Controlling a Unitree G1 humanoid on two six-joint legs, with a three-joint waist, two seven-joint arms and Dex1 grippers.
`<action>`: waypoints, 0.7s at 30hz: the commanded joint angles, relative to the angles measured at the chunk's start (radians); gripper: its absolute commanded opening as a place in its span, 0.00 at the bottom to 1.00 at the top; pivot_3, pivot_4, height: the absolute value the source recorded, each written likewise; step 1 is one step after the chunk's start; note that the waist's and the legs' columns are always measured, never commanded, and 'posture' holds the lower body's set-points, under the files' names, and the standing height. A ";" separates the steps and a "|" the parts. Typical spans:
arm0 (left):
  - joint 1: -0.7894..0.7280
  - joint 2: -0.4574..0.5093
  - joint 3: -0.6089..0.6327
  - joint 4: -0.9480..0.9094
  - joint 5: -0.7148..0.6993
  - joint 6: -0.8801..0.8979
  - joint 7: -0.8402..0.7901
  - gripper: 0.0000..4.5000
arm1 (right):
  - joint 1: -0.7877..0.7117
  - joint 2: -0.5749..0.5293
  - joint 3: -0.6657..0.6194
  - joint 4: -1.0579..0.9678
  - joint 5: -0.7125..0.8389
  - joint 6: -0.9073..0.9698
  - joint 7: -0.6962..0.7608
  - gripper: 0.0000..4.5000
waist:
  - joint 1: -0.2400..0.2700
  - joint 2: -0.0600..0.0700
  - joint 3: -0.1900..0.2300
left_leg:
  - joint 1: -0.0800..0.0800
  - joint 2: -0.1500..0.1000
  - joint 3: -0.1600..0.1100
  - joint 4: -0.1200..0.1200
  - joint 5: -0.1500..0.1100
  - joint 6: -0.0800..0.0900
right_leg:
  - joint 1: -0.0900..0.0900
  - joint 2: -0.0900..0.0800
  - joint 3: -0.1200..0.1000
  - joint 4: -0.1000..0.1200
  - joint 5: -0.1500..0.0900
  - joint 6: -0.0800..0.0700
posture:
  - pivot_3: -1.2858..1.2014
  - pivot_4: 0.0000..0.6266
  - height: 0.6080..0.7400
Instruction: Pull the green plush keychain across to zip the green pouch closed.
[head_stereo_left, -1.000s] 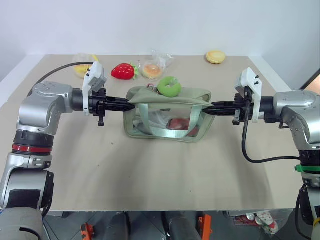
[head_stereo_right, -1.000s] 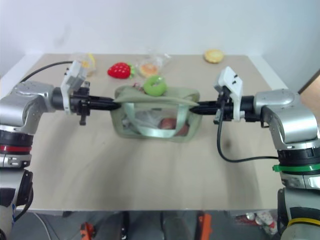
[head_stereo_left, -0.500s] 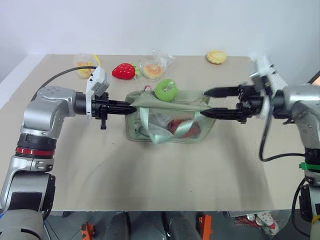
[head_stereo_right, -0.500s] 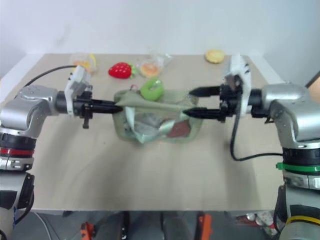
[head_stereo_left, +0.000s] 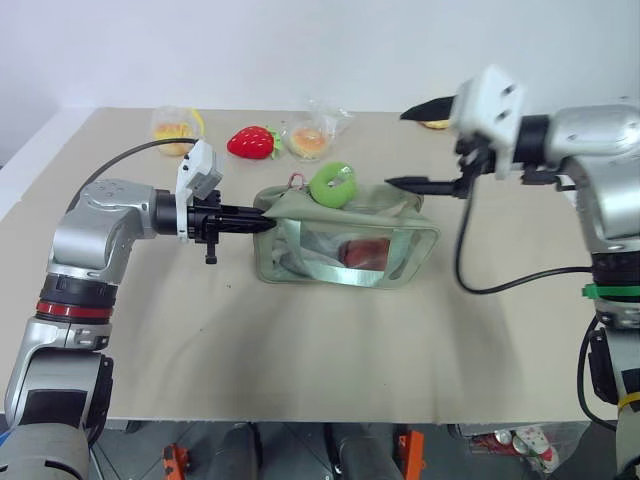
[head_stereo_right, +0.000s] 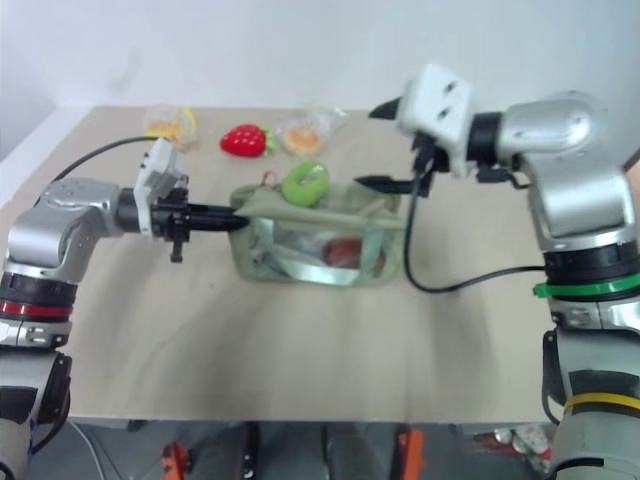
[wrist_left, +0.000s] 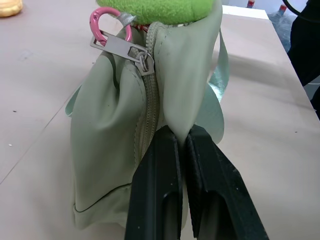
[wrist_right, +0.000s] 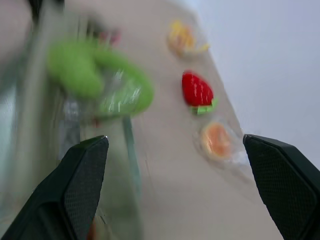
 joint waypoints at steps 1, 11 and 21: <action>0.017 0.004 0.012 -0.048 -0.024 0.004 0.010 0.00 | -0.042 -0.009 0.039 0.011 -0.162 -0.241 -0.044 0.99 | 0.000 0.000 0.000 | 0.000 0.000 0.000 0.000 0.000 0.000 | 0.000 0.000 0.000 0.000 0.000 0.000 | 0.52 0.24 1.00; 0.033 0.012 0.016 -0.058 -0.031 0.002 0.034 0.00 | -0.088 0.045 0.025 -0.030 -0.110 -0.293 0.039 0.99 | 0.001 0.000 0.000 | 0.000 0.000 -0.002 0.000 0.000 0.000 | 0.001 -0.001 -0.002 0.000 0.000 0.000 | 0.52 0.24 1.00; 0.016 0.007 0.010 -0.046 -0.035 -0.002 0.040 0.00 | -0.055 0.088 0.061 -0.043 -0.156 -0.353 0.065 0.99 | 0.001 0.000 0.000 | 0.000 0.000 -0.002 0.000 0.000 0.000 | 0.001 0.000 -0.002 0.000 0.000 -0.001 | 0.52 0.24 1.00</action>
